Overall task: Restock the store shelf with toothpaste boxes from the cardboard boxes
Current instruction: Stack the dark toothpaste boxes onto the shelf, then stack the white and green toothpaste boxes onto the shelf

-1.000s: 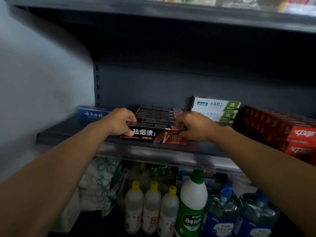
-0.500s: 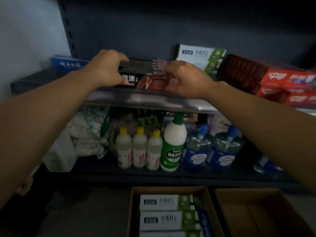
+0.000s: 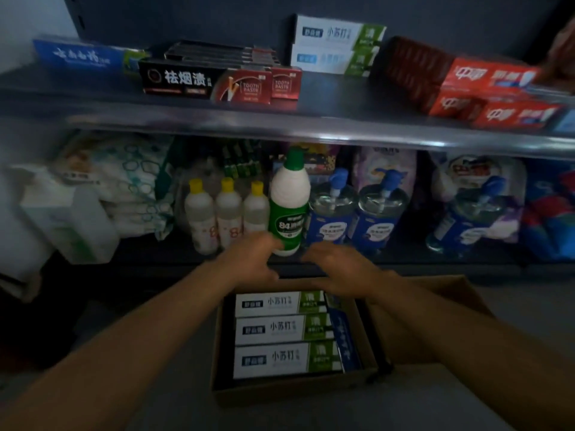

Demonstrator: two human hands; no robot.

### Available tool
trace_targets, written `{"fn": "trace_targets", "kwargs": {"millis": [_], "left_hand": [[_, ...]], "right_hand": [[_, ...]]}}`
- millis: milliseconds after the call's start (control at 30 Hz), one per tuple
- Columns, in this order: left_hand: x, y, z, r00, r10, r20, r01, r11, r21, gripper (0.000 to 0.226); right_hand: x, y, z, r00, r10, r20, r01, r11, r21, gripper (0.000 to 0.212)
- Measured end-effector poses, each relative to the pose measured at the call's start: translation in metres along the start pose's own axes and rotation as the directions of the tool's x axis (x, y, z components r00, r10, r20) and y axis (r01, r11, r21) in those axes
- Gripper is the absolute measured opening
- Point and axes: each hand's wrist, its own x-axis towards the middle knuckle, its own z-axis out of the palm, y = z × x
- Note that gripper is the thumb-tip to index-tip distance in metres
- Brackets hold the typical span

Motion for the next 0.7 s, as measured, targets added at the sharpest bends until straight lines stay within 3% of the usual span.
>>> {"fn": "trace_targets", "kwargs": {"millis": [167, 467, 700], "left_hand": [[0.007, -0.015, 0.073, 0.978, -0.061, 0.201, 0.074, 0.996, -0.056, 0.035], [0.018, -0.032, 0.137, 0.941, -0.148, 0.303, 0.188, 0.977, -0.106, 0.066], [0.021, -0.043, 0.149, 0.929, -0.180, 0.323, 0.215, 0.974, -0.075, 0.073]], "right_hand": [[-0.020, 0.017, 0.074, 0.981, 0.053, 0.189, -0.074, 0.992, 0.105, 0.053], [-0.025, 0.027, 0.147, 0.943, 0.077, 0.322, -0.093, 0.995, 0.035, 0.073], [-0.019, 0.036, 0.161, 0.942, 0.075, 0.327, -0.099, 0.994, 0.056, 0.067]]}}
